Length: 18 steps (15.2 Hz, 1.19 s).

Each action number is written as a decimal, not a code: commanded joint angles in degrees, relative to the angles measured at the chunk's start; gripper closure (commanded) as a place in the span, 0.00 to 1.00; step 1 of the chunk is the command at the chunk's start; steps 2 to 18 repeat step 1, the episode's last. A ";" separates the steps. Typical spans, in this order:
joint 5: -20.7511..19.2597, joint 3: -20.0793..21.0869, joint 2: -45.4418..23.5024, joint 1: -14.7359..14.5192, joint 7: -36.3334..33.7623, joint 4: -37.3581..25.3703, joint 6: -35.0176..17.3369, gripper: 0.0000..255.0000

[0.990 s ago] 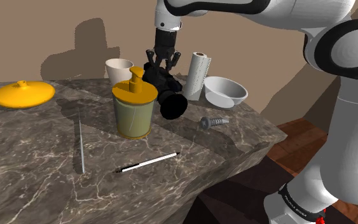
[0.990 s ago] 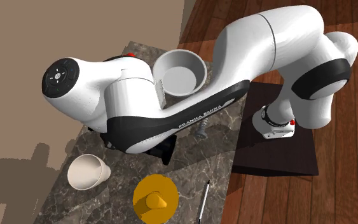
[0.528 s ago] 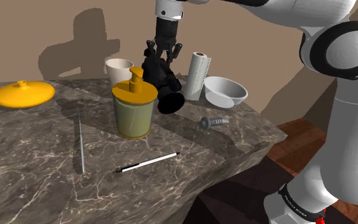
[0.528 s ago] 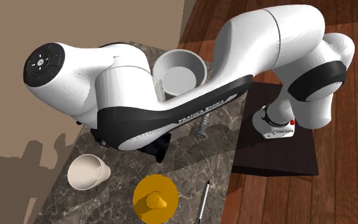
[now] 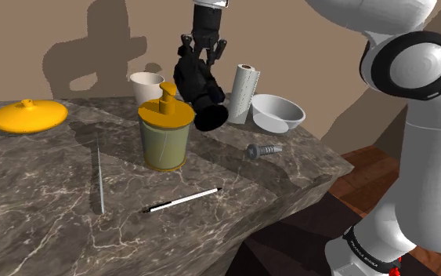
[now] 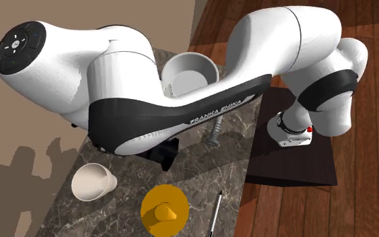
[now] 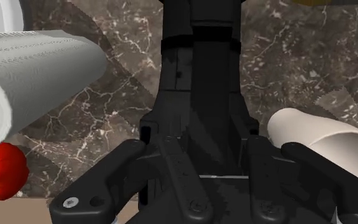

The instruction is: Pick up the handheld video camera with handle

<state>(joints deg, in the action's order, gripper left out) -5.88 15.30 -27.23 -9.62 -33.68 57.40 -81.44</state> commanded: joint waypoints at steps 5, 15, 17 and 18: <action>-0.03 -0.01 -0.05 -0.03 0.07 -0.87 0.63 1.00; -0.03 -0.01 -0.05 -0.03 0.07 -0.87 0.63 1.00; -0.03 -0.01 -0.05 -0.03 0.07 -0.87 0.63 1.00; -0.03 -0.01 -0.05 -0.03 0.07 -0.87 0.63 1.00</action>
